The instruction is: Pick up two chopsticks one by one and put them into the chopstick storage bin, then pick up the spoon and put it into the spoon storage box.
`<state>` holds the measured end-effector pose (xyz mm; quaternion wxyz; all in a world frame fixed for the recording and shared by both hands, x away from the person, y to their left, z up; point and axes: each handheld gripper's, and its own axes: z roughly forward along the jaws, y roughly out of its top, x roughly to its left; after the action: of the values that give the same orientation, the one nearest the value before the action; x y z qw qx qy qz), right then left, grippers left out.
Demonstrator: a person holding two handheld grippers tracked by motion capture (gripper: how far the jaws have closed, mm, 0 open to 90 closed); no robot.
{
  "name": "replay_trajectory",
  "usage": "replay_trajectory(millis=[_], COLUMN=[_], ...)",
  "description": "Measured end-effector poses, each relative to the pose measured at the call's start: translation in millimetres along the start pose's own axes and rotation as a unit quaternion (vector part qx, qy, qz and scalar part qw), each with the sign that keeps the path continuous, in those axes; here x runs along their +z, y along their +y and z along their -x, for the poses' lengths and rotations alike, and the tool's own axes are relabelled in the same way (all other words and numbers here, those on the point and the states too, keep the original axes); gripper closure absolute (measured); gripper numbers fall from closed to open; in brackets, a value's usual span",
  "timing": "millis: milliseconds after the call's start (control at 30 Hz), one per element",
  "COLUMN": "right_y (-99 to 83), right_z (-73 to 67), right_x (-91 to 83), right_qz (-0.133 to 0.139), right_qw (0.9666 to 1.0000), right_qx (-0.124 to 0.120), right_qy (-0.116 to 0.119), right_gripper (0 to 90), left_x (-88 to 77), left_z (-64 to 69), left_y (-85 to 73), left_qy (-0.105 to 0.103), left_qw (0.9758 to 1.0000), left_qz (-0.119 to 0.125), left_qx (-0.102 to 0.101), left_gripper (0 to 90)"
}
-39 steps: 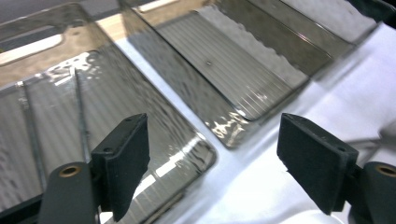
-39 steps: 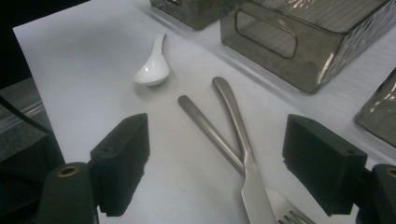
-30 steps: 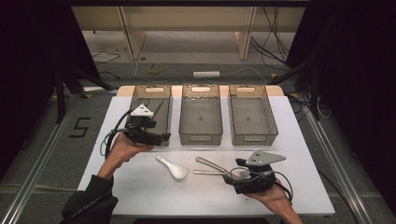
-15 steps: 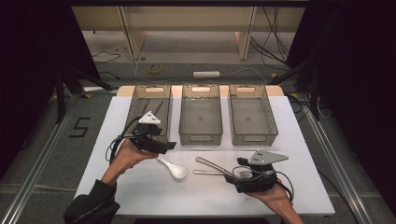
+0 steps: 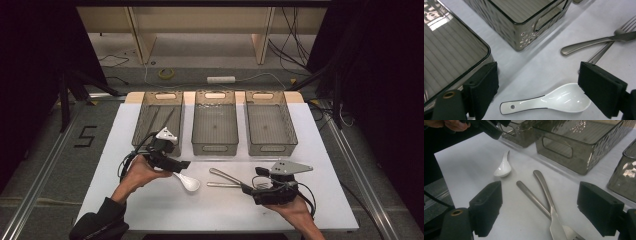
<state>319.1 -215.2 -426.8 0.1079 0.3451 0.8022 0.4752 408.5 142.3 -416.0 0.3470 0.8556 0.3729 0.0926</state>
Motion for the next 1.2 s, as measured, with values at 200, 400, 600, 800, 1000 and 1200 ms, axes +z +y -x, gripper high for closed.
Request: replay_trajectory(millis=[200, 400, 600, 800, 1000, 1200], right_y=[-0.5, -0.6, -0.5, -0.8, -1.0, -1.4], right_z=[0.4, 0.8, 0.2, 0.4, 0.4, 0.4], right_x=[0.2, 0.5, 1.7, 2.1, 2.3, 3.5], right_qz=[0.001, -0.001, -0.002, -0.004, -0.005, -0.008], right_qw=[1.0000, 1.0000, 1.0000, 1.0000, 1.0000, 1.0000], right_qx=[0.000, -0.001, -0.001, -0.002, -0.004, -0.004], right_qy=[0.002, 0.000, 0.001, 0.001, 0.000, -0.001], right_gripper=[21.4, 21.5, 21.5, 21.6, 21.7, 21.7], left_x=[3.9, 10.6, 12.4, 13.8, 24.6, 37.7], left_z=[-1.5, -0.8, -1.3, -3.0, -3.4, -8.5], left_y=[-2.4, -5.1, -6.6, -7.7, -11.9, -17.3], left_qy=[0.019, 0.030, 0.035, 0.035, 0.042, 0.044], left_qw=[0.9996, 0.9989, 0.9986, 0.9987, 0.9979, 0.9966], left_qz=[-0.019, -0.036, -0.038, -0.033, -0.050, -0.070], left_qx=[-0.008, -0.010, -0.014, -0.014, -0.001, 0.002], left_gripper=[20.2, 27.2, 40.3, 66.7, 85.7, 88.6])
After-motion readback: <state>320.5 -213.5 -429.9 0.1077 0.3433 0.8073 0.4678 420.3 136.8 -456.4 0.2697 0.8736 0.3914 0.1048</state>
